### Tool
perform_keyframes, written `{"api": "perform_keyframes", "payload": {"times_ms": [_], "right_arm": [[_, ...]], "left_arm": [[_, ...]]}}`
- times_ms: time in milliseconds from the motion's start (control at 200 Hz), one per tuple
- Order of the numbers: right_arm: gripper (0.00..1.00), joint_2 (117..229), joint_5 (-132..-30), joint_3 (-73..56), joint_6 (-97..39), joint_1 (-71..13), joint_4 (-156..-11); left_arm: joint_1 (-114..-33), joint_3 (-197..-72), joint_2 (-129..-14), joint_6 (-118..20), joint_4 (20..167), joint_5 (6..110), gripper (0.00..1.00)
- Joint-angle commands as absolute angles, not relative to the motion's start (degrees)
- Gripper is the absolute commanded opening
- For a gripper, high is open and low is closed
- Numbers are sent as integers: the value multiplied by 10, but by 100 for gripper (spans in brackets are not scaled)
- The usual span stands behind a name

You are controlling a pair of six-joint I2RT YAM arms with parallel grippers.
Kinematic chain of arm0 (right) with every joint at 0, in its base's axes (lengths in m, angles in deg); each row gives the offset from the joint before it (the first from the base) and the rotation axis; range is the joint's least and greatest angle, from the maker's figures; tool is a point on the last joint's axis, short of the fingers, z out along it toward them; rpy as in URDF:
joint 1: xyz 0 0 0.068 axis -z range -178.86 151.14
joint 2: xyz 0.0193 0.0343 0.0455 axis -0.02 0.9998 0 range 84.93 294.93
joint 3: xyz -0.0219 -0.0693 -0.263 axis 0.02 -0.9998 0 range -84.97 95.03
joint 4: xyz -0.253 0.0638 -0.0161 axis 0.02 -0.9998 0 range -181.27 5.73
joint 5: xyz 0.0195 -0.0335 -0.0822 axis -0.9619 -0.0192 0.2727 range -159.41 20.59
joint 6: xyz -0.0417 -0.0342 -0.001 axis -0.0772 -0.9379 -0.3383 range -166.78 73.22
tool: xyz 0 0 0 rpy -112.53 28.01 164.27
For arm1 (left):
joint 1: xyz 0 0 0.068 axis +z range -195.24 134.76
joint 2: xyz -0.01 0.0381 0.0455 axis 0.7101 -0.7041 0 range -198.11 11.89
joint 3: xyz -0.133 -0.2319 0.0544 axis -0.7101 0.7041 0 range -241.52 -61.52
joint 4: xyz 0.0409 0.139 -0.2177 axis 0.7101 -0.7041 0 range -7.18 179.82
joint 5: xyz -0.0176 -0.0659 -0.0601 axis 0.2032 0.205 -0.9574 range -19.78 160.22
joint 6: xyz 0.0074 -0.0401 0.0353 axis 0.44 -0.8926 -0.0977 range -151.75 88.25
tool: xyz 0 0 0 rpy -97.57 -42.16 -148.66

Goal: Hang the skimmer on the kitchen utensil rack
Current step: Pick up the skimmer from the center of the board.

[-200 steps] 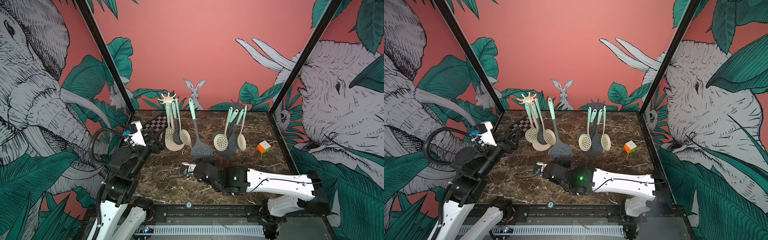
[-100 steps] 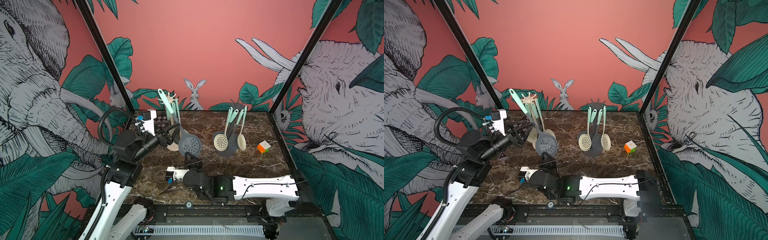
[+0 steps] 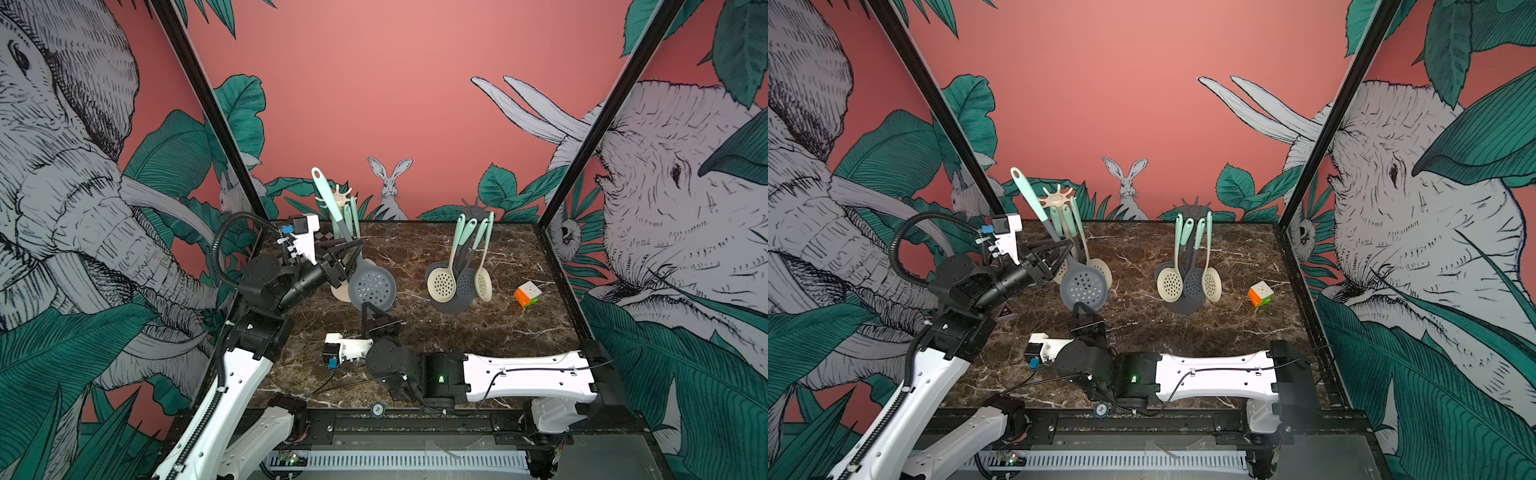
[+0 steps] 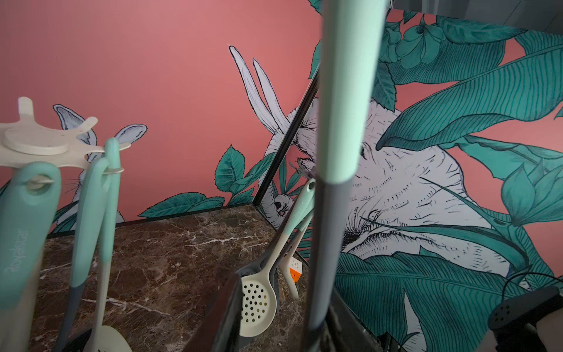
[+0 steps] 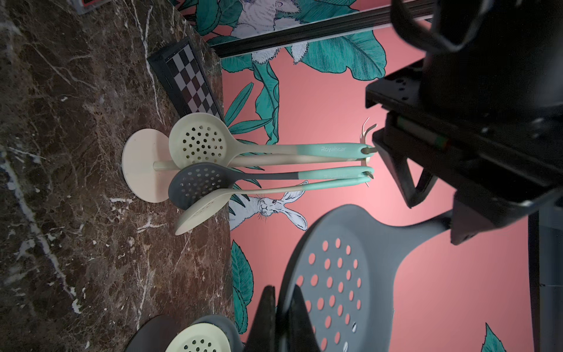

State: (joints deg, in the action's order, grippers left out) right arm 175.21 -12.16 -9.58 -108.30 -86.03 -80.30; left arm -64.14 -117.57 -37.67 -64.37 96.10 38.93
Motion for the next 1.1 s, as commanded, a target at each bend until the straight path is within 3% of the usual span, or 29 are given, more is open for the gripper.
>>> {"api": "perform_keyframes", "payload": {"times_ms": [0,70,170,230,350,510,590,820,970,1095], "right_arm": [[0,1759,-123,-80,-1068,-865,-778],[0,1759,-125,-81,-1063,-865,-782],[0,1762,-126,-81,-1052,-866,-785],[0,1762,-126,-82,-1041,-865,-785],[15,1752,-144,-86,-992,-865,-794],[47,1707,-223,-108,-875,-865,-849],[55,1677,-275,-122,-818,-863,-869],[57,1582,-487,-140,-642,-818,-891],[52,1555,-629,-152,-495,-749,-830],[47,1572,-663,-136,-421,-706,-803]], "left_arm": [[-642,-1169,-373,-662,1005,379,29],[-642,-1168,-372,-666,1010,379,21],[-642,-1168,-373,-669,1010,382,1],[-642,-1168,-372,-669,1009,386,0],[-642,-1168,-368,-663,1003,400,0],[-642,-1173,-363,-648,994,415,0],[-642,-1176,-367,-643,991,414,0],[-642,-1177,-376,-644,1007,398,0],[-642,-1164,-378,-655,1050,341,0],[-642,-1158,-376,-662,1071,298,0]]}}
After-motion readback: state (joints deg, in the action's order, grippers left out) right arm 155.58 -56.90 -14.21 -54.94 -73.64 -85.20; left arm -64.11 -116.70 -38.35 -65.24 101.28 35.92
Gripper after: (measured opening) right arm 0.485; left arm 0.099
